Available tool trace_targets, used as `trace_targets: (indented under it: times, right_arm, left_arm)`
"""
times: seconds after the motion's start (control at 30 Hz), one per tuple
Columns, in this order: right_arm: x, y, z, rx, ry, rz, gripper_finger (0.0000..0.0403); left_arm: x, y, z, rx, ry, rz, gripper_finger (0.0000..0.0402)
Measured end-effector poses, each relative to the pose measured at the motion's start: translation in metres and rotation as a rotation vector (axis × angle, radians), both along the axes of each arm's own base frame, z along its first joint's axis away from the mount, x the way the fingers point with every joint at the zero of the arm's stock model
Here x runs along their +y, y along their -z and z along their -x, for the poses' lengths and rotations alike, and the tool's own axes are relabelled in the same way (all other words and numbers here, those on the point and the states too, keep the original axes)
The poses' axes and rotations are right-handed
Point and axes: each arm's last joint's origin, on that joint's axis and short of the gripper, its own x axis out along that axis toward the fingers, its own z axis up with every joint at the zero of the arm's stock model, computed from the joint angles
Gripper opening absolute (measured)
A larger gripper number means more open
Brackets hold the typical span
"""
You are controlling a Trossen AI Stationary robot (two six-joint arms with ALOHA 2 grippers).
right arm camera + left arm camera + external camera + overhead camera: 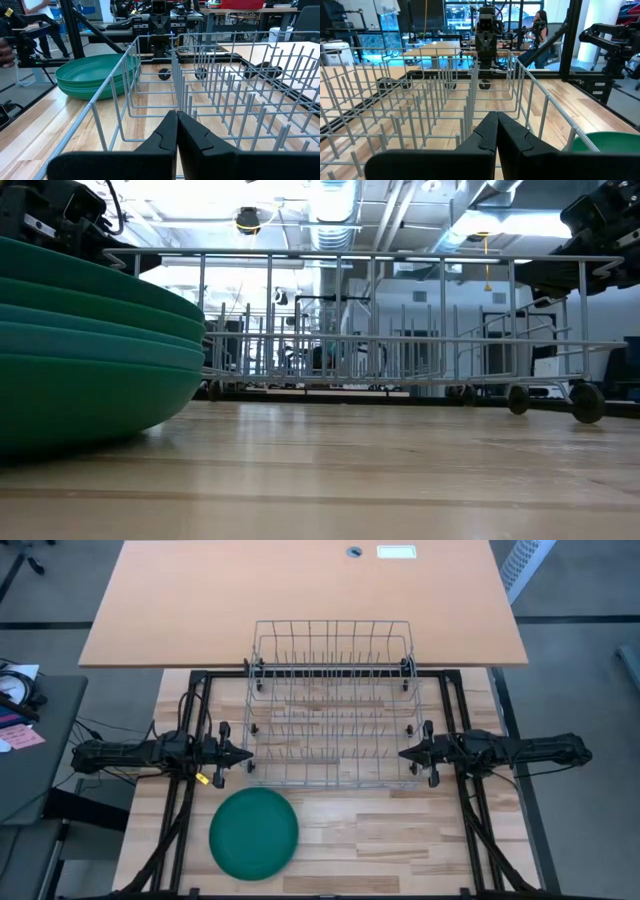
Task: Sort dishes
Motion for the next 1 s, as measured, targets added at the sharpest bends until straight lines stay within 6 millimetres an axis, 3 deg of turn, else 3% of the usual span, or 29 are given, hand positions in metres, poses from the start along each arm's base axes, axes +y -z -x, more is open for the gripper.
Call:
trace_targets:
  times: [0.3,0.43,0.7,1.0]
  right_arm:
    - [0.000,0.000,0.000,0.000,0.000,0.000,0.0015]
    - [0.000,0.000,0.000,0.000,0.000,0.000,0.0015]
    - [0.000,0.000,0.000,0.000,0.000,0.000,0.0015]
    - [0.000,0.000,0.000,0.000,0.000,0.000,0.0015]
  left_arm:
    - [0.000,-0.002,0.000,-0.023,0.000,0.000,0.0000]
    - [0.000,-0.014,0.002,-0.080,0.002,0.042,0.0000]
    - [0.000,-0.094,0.021,-0.248,0.013,0.104,0.0000]
    - [0.002,-0.230,0.042,-0.188,-0.052,0.069,0.0000]
